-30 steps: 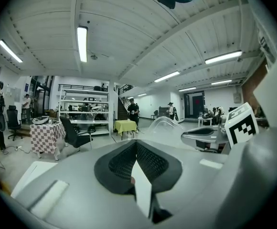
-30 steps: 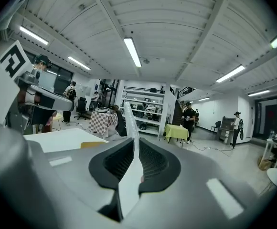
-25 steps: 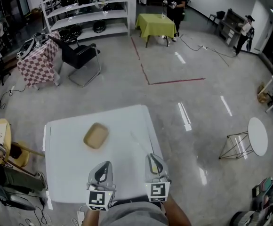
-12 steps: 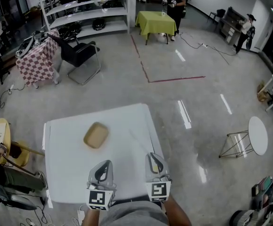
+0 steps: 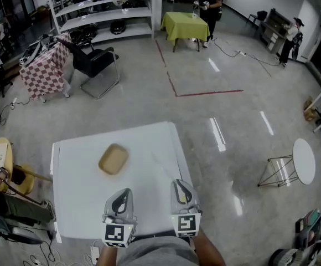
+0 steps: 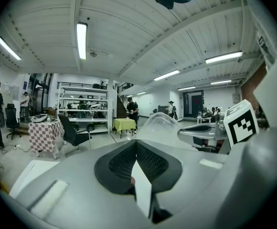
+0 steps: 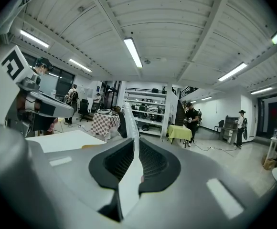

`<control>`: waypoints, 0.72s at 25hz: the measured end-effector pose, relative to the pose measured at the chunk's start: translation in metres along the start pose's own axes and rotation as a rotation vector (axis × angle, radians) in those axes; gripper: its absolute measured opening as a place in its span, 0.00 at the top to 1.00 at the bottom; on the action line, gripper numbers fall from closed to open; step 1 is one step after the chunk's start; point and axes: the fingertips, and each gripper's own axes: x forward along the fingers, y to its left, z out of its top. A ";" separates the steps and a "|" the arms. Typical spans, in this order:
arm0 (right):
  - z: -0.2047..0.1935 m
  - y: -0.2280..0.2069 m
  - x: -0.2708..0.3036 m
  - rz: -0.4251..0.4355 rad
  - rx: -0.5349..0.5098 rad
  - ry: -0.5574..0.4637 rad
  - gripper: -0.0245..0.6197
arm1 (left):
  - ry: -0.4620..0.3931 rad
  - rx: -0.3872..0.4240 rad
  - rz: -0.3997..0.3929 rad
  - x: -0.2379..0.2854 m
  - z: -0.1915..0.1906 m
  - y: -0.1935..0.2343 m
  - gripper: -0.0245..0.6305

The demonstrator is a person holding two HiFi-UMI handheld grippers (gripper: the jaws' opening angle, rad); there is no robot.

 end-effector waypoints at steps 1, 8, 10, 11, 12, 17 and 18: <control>0.000 0.000 0.000 0.003 -0.001 0.002 0.91 | 0.001 0.000 0.001 0.000 0.000 0.001 0.94; 0.002 0.003 0.005 0.013 0.005 -0.006 0.91 | 0.004 -0.001 0.008 0.001 0.000 0.004 0.94; 0.001 0.003 0.005 0.016 0.000 0.001 0.90 | 0.004 0.000 0.008 0.002 0.000 0.003 0.94; 0.002 0.002 0.005 0.017 0.002 -0.002 0.91 | 0.005 0.000 0.008 0.002 0.000 0.003 0.94; 0.003 0.002 0.005 0.017 0.007 -0.007 0.91 | 0.005 0.001 0.008 0.002 0.000 0.002 0.94; 0.002 0.003 0.004 0.019 0.000 -0.003 0.91 | 0.010 0.002 0.010 0.001 -0.004 0.002 0.94; 0.001 0.003 0.004 0.018 0.000 -0.002 0.91 | 0.010 0.002 0.010 0.001 -0.005 0.003 0.94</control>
